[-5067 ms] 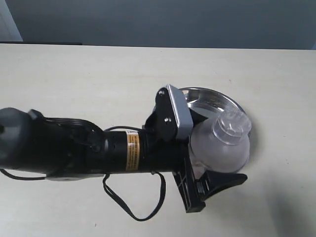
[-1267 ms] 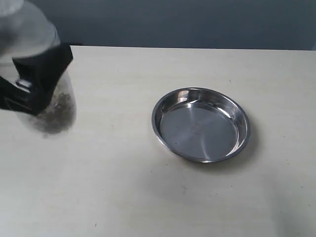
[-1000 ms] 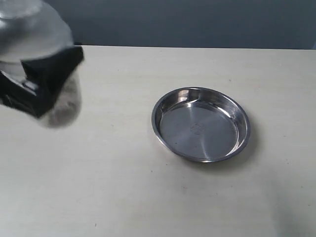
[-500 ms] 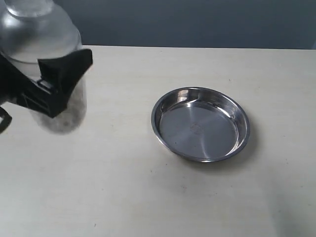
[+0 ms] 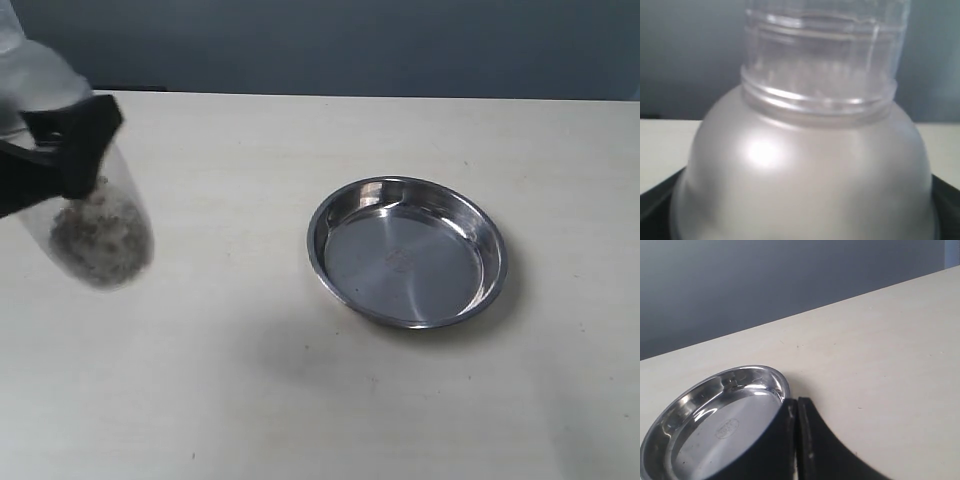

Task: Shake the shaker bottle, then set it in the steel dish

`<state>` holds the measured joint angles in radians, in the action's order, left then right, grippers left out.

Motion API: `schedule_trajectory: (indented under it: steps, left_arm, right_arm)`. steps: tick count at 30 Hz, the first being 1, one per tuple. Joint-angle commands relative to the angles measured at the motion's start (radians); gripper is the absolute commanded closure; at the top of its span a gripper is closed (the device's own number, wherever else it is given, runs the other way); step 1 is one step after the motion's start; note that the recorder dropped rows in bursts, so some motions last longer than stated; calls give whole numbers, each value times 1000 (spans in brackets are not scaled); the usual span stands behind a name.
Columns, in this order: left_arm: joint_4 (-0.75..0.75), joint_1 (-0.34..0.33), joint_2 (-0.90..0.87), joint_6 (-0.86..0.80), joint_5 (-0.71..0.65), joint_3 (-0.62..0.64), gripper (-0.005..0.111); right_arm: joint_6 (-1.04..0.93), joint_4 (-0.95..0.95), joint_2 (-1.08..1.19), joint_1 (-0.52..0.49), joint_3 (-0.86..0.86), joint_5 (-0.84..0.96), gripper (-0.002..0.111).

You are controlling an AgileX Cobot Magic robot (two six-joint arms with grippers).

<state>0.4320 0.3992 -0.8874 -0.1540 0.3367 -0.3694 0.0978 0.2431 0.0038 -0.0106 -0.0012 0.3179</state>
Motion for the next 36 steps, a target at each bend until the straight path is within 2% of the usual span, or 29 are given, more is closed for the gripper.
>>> schedule_trajectory:
  steps: [1, 2, 3, 4, 5, 7, 8, 9, 11, 13, 14, 16, 20, 21, 22, 25, 26, 27, 29, 32, 33, 35, 36]
  left_arm:
    - [-703, 60, 13, 349, -97, -38, 107]
    - [-627, 36, 13, 347, -89, -39, 107]
    - [-481, -3, 13, 328, -58, -39, 107]
    - [-349, -39, 4, 296, 18, -37, 107]
    - [-300, -63, 0, 276, 109, -40, 107]
    - [-420, -70, 16, 276, 323, -69, 107]
    - [-481, -70, 29, 276, 359, -94, 107]
    - [-520, -70, 43, 285, 304, -122, 107]
    - [-497, -70, 33, 305, 12, -145, 107]
    - [-485, -70, -34, 303, -172, -95, 107]
    - [-463, -70, -79, 320, -173, -50, 107]
    - [-466, -42, -121, 386, -77, -2, 107]
    - [-588, 8, -51, 428, 209, -47, 107]
    - [-590, 7, -33, 421, 234, -63, 107]
    - [-586, 7, -18, 390, 197, -83, 107]
    - [-517, 1, -56, 276, -84, -54, 107]
    - [-481, 1, -92, 250, -104, -22, 107]
    - [-432, 1, -117, 244, -90, 23, 107]
    - [-379, 8, -135, 265, 40, 67, 107]
    - [-403, 23, -52, 292, 272, 24, 107]
    - [-424, 23, -19, 288, 299, -1, 107]
    - [-424, 20, 47, 212, 176, -47, 107]
    - [-364, 15, 52, 129, 62, -49, 107]
  right_arm:
    - [-6, -6, -4, 0, 1, -10, 109]
    - [-6, -6, -4, 0, 1, -10, 109]
    - [-6, -6, -4, 0, 1, -10, 109]
    - [-6, -6, -4, 0, 1, -10, 109]
    - [-6, -6, -4, 0, 1, -10, 109]
    - [-6, -6, -4, 0, 1, -10, 109]
    - [-6, -6, -4, 0, 1, -10, 109]
    - [-6, -6, -4, 0, 1, -10, 109]
    - [-6, -6, -4, 0, 1, -10, 109]
    - [-6, -6, -4, 0, 1, -10, 109]
    - [-6, -6, -4, 0, 1, -10, 109]
    - [-6, -6, -4, 0, 1, -10, 109]
    - [-6, -6, -4, 0, 1, -10, 109]
    - [-6, -6, -4, 0, 1, -10, 109]
    - [-6, -6, -4, 0, 1, -10, 109]
    - [-6, -6, -4, 0, 1, -10, 109]
    - [-6, -6, -4, 0, 1, -10, 109]
    - [-6, -6, -4, 0, 1, -10, 109]
    - [-6, -6, -4, 0, 1, -10, 109]
    - [-6, -6, -4, 0, 1, -10, 109]
    - [-6, -6, -4, 0, 1, -10, 109]
    - [-6, -6, -4, 0, 1, -10, 109]
    - [-6, -6, -4, 0, 1, -10, 109]
